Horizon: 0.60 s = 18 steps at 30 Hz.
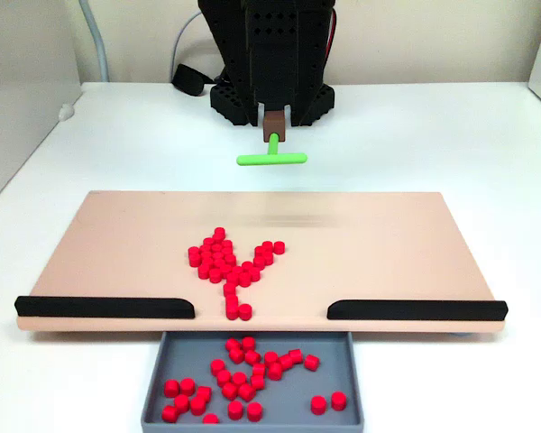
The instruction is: Push granules from left to the grey container
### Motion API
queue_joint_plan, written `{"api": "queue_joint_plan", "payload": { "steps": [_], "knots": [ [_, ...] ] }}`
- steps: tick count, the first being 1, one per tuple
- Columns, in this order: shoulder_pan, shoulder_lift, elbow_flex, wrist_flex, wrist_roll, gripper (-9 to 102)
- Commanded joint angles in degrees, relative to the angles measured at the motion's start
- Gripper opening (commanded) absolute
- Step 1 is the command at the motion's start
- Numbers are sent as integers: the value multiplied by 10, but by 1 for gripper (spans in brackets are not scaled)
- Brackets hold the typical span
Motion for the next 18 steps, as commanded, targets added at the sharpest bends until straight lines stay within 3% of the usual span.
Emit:
{"api": "queue_joint_plan", "payload": {
  "steps": [1, 18],
  "knots": [
    [-4, 8, -3, 0, 3, 0],
    [8, -12, -3, -6, -11, 0]
  ]
}}
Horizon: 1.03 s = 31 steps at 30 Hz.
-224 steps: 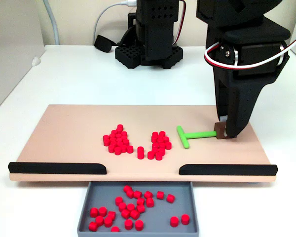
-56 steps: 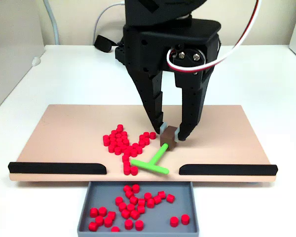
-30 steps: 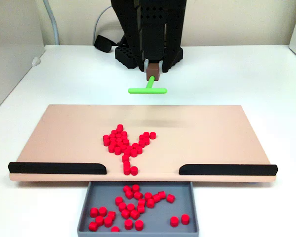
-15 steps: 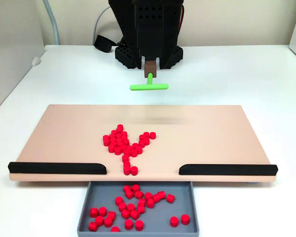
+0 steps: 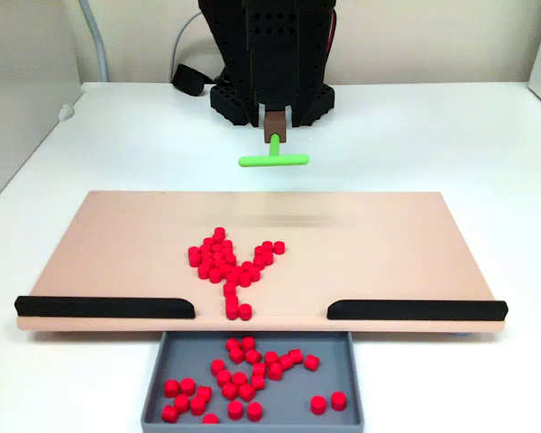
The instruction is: Push granules from left to the grey container
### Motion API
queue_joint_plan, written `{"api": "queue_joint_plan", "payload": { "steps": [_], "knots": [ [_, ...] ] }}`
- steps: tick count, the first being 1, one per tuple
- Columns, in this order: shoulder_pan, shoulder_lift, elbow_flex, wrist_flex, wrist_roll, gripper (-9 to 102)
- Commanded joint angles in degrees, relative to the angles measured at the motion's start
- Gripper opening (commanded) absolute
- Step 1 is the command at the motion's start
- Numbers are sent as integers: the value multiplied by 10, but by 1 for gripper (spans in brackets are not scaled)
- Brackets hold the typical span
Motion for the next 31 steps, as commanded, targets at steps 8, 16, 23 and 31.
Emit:
{"api": "queue_joint_plan", "payload": {
  "steps": [8, 16, 23, 31],
  "knots": [
    [-2, 16, -5, -6, 47, 0],
    [-7, 25, -4, -6, 51, 0],
    [-8, 24, -4, -6, 30, 0],
    [9, 19, -4, -7, -11, 0]
  ]
}}
